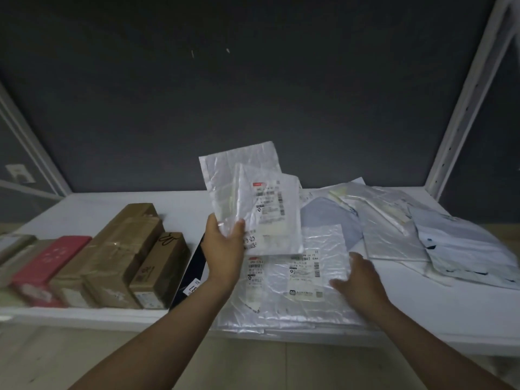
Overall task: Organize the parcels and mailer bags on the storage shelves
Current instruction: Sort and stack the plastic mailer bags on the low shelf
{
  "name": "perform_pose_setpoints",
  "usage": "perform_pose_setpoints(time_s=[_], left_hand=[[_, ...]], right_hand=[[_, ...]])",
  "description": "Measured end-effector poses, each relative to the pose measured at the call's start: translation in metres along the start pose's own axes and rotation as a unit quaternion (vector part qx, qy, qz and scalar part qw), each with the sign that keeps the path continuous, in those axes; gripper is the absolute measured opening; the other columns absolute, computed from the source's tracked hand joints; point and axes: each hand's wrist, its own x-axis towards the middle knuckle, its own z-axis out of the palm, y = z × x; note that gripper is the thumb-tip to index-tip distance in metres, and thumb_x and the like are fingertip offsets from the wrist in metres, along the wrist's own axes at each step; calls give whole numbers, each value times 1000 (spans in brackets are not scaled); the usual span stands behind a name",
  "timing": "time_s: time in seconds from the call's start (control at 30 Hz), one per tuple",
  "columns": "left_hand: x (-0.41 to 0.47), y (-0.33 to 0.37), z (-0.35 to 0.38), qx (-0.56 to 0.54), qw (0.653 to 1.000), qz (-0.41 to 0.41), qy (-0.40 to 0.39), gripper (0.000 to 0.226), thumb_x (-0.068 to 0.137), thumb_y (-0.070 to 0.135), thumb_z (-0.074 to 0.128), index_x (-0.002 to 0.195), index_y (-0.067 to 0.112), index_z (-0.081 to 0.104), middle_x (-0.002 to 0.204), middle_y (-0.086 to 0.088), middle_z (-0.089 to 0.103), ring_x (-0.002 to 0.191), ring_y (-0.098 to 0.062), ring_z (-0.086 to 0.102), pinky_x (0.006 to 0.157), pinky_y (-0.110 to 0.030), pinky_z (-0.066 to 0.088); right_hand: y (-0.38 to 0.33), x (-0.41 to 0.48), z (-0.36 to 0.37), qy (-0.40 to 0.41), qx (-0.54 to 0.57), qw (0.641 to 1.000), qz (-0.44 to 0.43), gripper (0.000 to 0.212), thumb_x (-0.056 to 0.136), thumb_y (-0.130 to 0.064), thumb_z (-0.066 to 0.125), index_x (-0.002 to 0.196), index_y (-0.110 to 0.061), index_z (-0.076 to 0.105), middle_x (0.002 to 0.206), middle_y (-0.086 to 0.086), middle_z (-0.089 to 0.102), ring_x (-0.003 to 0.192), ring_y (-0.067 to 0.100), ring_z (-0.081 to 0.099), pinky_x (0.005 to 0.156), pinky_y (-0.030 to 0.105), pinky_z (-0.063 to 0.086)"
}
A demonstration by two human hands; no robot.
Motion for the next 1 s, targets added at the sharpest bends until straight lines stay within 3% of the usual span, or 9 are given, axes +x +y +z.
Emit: perform_pose_setpoints(time_s=[0.1, 0.17, 0.23, 0.37, 0.47, 0.67, 0.77, 0.87, 1.0], left_hand=[[-9, -7, 11, -64, 990, -88, -87, 23, 88, 10, 66, 108, 19, 58, 99, -3, 71, 84, -19, 71, 72, -40, 60], [-19, -11, 19, -83, 978, -137, -136, 27, 87, 8, 67, 111, 19, 58, 101, -4, 72, 86, -22, 72, 75, -44, 60], [-27, -16, 27, -101, 965, -175, -170, 27, 89, 12, 66, 114, 19, 58, 104, -5, 72, 89, -24, 72, 80, -47, 58], [-36, -26, 38, -58, 953, -189, -231, 22, 99, 21, 51, 119, 15, 58, 103, -8, 73, 89, -26, 72, 83, -52, 57], [-47, -31, 47, -39, 929, -200, -310, 26, 101, 23, 46, 123, 16, 56, 105, -7, 73, 91, -23, 72, 83, -45, 58], [-65, -41, 67, 227, 901, -115, -353, 25, 93, 33, 59, 114, 19, 57, 102, 1, 69, 76, -6, 62, 58, -15, 44], [-67, -40, 70, 315, 883, -81, -337, 36, 88, 29, 65, 119, 19, 51, 90, 4, 62, 81, -10, 61, 61, -13, 46], [-65, -45, 76, 374, 879, 6, -294, 46, 89, 35, 62, 131, 19, 54, 122, -6, 58, 112, -22, 57, 93, -30, 46], [-40, -49, 105, 392, 872, 98, -276, 38, 94, 33, 56, 127, 15, 60, 131, -11, 55, 119, -27, 50, 101, -34, 39]], right_hand=[[-14, 1, -23, 48, 184, 982, -1, 48, 90, -36, 64, 131, -13, 52, 125, 6, 56, 111, 23, 55, 88, 31, 42], [-28, -5, -39, -90, 428, 899, 39, 32, 96, -35, 53, 120, -15, 60, 115, 1, 66, 100, 19, 64, 84, 33, 48], [-23, -6, -44, -161, 506, 846, 43, 26, 95, -28, 56, 116, -16, 63, 109, 4, 72, 98, 23, 70, 86, 40, 53], [10, -1, -50, -73, 410, 907, 63, 23, 87, -11, 68, 110, -12, 68, 99, 4, 75, 88, 23, 72, 81, 40, 57], [35, 1, -58, -101, 435, 891, 81, 24, 86, -7, 67, 110, -8, 68, 102, 8, 74, 91, 27, 72, 85, 44, 56], [70, -5, -60, -8, 179, 980, 87, 6, 86, -12, 65, 89, -15, 68, 76, 1, 69, 53, 7, 58, 45, 18, 41], [77, -4, -59, -27, 1, 996, 88, 15, 85, -24, 63, 97, -16, 60, 98, 5, 68, 79, 17, 61, 66, 27, 46], [70, -3, -61, -17, -129, 987, 91, 62, 85, -32, 63, 138, -19, 35, 126, 6, 58, 108, 24, 58, 78, 30, 47], [63, 10, -60, 9, -173, 985, -25, 73, 90, -32, 59, 151, -26, 20, 158, 4, 22, 142, 24, 24, 112, 38, 29]])
